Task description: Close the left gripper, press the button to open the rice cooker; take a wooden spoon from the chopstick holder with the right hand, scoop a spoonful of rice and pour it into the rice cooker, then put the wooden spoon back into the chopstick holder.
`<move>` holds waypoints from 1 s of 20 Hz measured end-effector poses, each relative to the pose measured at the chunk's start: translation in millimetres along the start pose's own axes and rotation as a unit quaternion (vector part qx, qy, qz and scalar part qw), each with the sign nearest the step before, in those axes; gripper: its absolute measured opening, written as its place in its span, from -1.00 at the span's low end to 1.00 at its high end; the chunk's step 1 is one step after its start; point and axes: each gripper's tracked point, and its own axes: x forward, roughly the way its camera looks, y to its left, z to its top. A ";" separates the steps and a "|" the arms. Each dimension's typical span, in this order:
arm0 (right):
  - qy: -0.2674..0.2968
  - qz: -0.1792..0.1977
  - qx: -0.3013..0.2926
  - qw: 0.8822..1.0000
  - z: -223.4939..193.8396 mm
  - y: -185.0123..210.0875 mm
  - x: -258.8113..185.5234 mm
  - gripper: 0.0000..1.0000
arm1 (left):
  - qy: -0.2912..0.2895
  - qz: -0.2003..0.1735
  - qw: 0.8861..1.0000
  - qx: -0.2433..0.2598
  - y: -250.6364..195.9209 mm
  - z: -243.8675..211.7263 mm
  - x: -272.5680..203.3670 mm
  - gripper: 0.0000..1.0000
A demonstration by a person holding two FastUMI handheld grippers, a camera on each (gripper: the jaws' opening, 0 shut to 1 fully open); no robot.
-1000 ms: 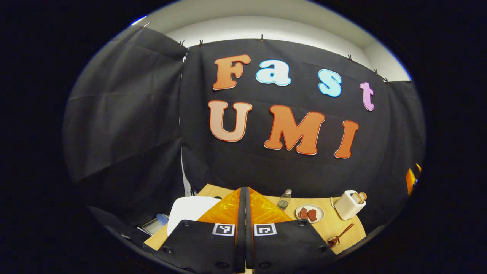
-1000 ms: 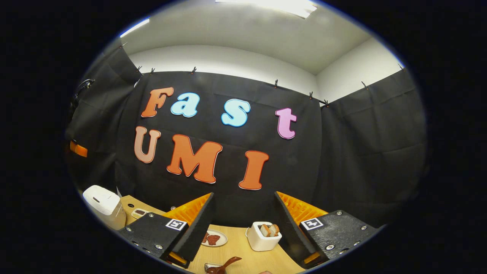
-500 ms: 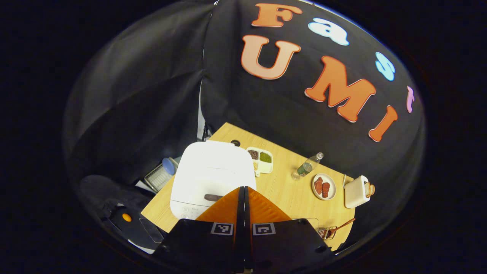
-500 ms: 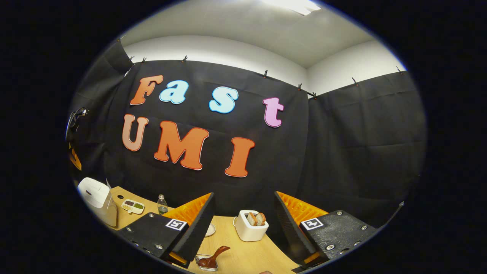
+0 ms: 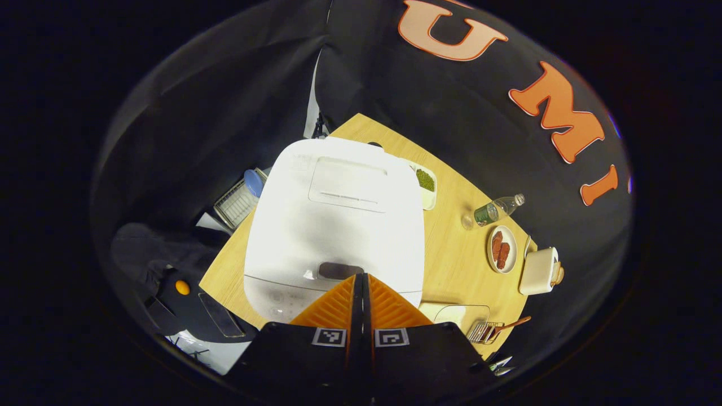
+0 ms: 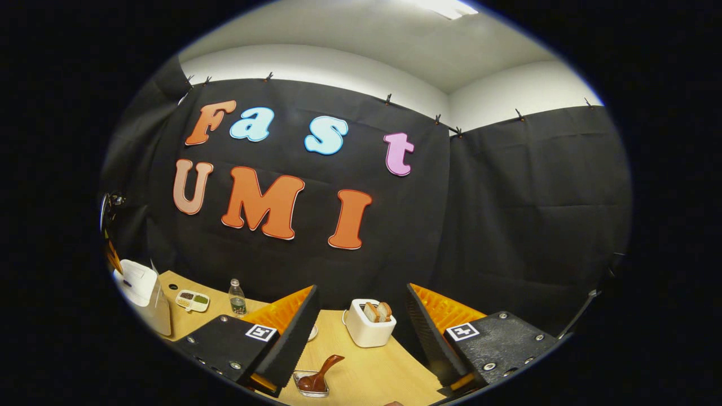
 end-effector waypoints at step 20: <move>0.047 0.031 0.018 0.998 -30.9 21.8 13.9 0.84 | -0.105 0.010 0.994 0.029 3.3 18.3 -11.7 -0.90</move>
